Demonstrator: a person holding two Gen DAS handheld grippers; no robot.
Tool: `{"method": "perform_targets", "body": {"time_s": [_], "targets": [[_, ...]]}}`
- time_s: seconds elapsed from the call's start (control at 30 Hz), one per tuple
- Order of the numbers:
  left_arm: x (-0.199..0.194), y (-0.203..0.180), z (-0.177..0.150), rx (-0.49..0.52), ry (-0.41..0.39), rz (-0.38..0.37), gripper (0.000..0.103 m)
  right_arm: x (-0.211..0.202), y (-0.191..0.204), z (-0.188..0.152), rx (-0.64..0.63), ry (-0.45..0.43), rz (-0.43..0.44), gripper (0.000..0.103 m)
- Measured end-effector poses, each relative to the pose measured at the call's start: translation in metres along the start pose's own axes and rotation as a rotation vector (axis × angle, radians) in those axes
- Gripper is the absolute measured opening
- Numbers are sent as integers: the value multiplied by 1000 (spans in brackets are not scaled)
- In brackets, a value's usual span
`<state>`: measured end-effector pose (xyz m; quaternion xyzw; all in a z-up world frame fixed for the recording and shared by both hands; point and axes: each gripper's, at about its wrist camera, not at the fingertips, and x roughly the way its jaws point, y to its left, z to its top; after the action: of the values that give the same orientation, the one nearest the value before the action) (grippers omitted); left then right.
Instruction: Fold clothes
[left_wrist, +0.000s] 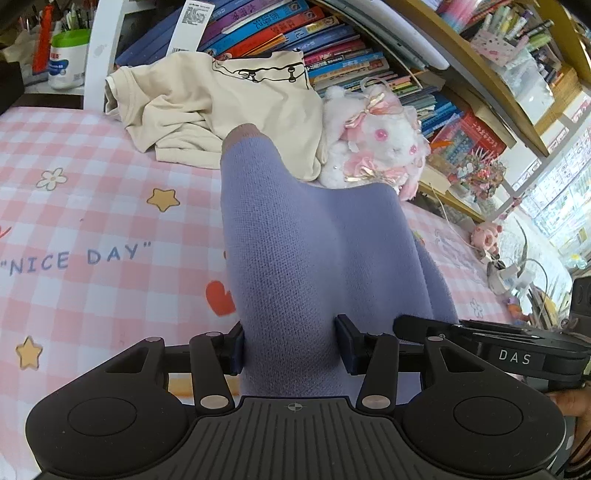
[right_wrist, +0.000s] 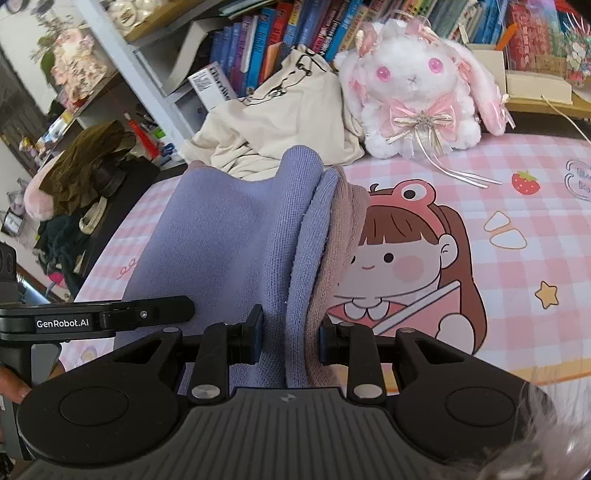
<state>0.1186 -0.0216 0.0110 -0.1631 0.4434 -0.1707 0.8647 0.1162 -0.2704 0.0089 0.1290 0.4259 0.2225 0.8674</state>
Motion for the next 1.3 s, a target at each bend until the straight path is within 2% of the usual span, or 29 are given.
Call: {"method": "perform_targets", "body": {"time_s": [0.37, 0.8, 1.13, 1.23, 1.3], "targets": [[33, 19, 31, -36, 18, -29, 46, 29, -11, 30, 34, 7, -41, 26], [56, 38, 51, -74, 33, -33, 46, 61, -19, 50, 63, 36, -50, 26], [74, 56, 73, -98, 37, -32, 47, 90, -34, 65, 153, 53, -43, 27], [79, 61, 74, -118, 35, -30, 52, 95, -41, 66, 180, 56, -40, 31], [77, 62, 72, -123, 24, -22, 54, 94, -43, 65, 176, 51, -44, 43]]}}
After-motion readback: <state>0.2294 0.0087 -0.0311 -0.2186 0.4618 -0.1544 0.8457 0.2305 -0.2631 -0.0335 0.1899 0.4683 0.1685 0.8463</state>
